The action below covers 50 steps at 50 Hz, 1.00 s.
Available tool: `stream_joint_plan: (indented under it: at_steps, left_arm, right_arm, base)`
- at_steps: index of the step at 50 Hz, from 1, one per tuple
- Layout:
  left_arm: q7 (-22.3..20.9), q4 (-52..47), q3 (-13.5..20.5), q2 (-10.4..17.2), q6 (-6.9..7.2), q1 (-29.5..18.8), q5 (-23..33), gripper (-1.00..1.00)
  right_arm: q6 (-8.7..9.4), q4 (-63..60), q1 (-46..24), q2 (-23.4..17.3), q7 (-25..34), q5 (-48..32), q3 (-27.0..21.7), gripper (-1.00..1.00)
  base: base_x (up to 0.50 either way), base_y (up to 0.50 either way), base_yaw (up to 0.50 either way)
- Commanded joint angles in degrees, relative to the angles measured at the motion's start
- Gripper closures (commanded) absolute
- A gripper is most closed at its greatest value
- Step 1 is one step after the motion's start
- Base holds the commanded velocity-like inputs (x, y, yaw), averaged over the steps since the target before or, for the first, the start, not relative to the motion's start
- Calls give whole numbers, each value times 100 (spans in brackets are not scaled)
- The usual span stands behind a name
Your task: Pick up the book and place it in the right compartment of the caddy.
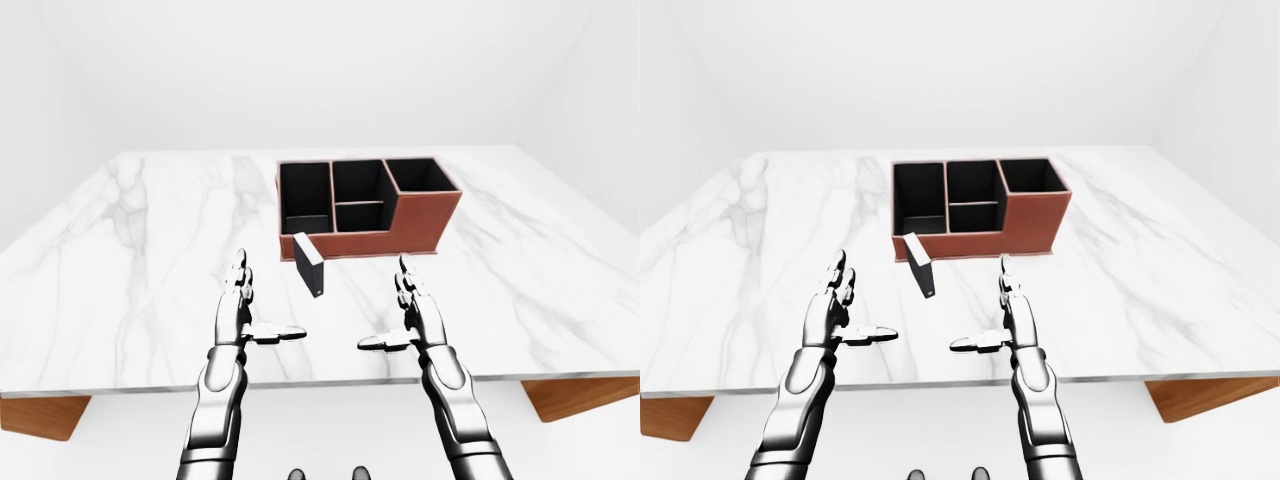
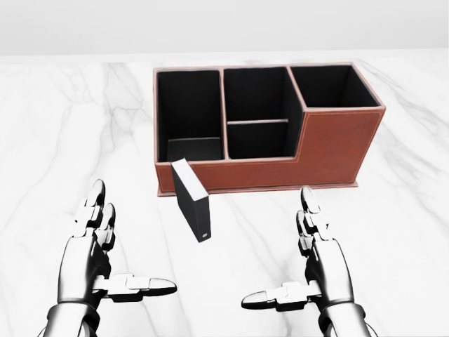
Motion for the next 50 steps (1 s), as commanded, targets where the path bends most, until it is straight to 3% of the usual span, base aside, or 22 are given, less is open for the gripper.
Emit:
stream_joint_plan:
  at_steps: [1, 12, 19, 35, 37, 40, 50]
  left_arm:
    - [0, 31, -3, -1, -25, -3, 6, -100]
    - [-3, 101, -5, -5, -96, -11, 7, -100]
    - [21, 10, 2, -7, -4, -11, -11, -100]
    - [16, -11, -7, -17, 6, -30, -75, -100]
    - [23, -84, -18, -23, 61, -16, -83, -100]
    - [13, -64, -22, -21, 58, -30, -87, -100]
    - [2, -63, -54, -37, 11, -27, -78, -100]
  right_arm:
    - [0, -19, 27, 5, 5, -11, 14, -100]
    - [-11, 28, 15, 3, -4, -39, 17, -100]
    - [-40, 95, -5, 4, -8, -54, 21, -100]
    - [-18, 95, 2, 6, -1, -87, 37, -100]
    - [-15, -4, 24, 17, -62, -149, 58, -100]
    - [-87, -12, 102, 30, 59, -166, 155, -100]
    - [-87, 103, 71, 44, 81, -134, 145, -100]
  base:
    - [32, 0, 0]
    - [31, 0, 0]
    - [30, 0, 0]
    - [28, 0, 0]
    - [11, 0, 0]
    - [0, 0, 0]
    - [0, 0, 0]
